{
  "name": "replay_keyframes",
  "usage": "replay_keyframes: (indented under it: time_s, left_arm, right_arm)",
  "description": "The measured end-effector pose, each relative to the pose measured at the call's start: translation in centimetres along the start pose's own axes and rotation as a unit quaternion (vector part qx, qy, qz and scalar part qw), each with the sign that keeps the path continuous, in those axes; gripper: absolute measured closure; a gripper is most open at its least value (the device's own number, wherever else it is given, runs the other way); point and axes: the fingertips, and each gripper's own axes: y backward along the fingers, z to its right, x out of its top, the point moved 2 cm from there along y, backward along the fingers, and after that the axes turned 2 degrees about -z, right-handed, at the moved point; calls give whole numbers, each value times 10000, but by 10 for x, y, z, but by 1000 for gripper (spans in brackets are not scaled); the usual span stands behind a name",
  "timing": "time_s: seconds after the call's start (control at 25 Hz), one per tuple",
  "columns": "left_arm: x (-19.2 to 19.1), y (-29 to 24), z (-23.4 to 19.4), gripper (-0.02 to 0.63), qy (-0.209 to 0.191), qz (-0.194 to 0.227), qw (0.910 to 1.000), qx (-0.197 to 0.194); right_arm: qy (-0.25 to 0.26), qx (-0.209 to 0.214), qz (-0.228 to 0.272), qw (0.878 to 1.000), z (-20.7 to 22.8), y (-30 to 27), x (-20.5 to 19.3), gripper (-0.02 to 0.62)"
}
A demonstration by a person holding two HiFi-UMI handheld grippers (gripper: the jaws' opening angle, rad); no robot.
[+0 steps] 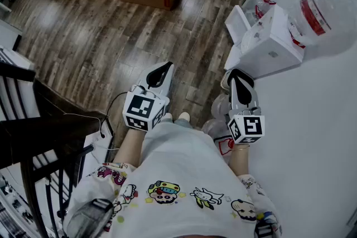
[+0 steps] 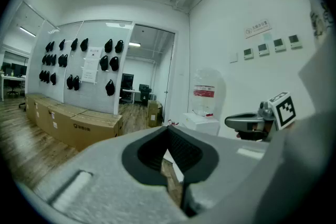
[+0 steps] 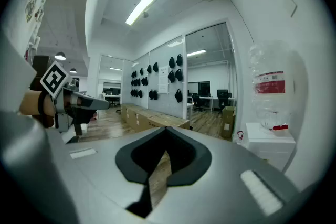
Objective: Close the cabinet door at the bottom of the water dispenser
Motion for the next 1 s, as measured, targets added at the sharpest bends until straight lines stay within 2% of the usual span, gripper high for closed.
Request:
replay_keyframes:
  time_s: [0.48, 0.76, 1.0]
  left_arm:
    - [11, -12, 10, 596, 180, 412, 9989, 160]
    - [9, -28, 6, 533, 300, 382, 9987, 141]
    - [9, -65, -24, 508, 340, 280, 9988, 219]
  right_arm:
    - [-174, 352, 363, 9986, 9, -2, 10, 585]
    - [-322, 528, 350, 9975, 14, -17, 11, 525]
    - [-435, 586, 249, 9970, 31, -63, 12, 480]
